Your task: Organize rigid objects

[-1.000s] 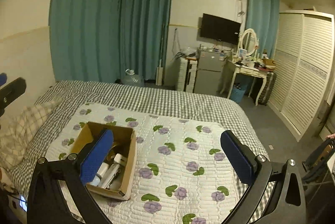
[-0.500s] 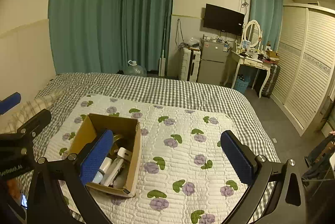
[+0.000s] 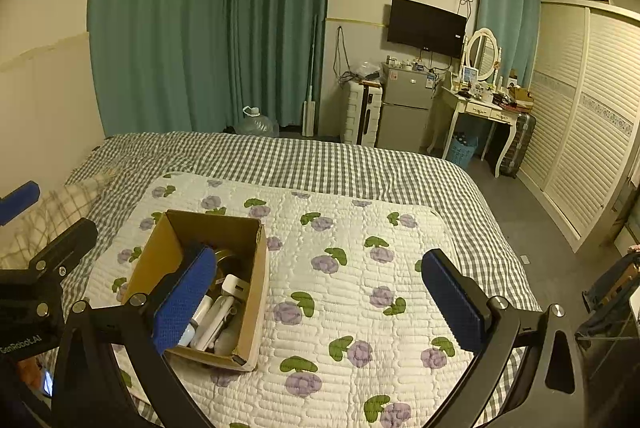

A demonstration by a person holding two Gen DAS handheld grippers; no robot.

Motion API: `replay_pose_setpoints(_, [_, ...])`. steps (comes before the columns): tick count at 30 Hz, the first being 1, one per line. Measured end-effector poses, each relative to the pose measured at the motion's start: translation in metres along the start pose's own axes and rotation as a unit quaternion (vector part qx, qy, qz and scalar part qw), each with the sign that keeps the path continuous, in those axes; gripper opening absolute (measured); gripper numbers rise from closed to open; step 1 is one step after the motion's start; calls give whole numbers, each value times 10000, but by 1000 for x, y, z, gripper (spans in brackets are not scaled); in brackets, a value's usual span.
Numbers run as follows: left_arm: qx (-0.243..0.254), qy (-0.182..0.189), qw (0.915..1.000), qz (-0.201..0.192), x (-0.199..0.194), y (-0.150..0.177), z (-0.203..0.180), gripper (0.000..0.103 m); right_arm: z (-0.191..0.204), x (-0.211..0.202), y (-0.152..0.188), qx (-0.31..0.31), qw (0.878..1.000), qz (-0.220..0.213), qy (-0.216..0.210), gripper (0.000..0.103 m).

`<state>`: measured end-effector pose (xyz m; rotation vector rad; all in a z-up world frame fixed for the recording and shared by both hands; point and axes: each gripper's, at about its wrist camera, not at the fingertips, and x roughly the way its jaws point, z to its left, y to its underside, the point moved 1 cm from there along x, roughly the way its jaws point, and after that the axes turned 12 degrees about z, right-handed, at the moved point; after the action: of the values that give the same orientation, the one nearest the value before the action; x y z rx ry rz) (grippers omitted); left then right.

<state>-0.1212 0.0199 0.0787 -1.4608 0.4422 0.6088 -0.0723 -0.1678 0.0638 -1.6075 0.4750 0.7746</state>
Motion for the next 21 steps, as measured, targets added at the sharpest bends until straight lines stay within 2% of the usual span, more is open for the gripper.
replay_pose_setpoints(10, [-78, -39, 9999, 122, 7, 1, 2, 103, 0, -1, 0, -21, 10000, 11, -5, 103])
replay_pose_setpoints(15, [-217, 77, 9995, 209, 10, -2, 8, 103, 2, 0, 0, -58, 10000, 30, 13, 103])
replay_pose_setpoints(21, [-129, 93, 9996, 223, 11, 0, 5, 103, 2, 0, 0, -65, 10000, 70, 24, 103])
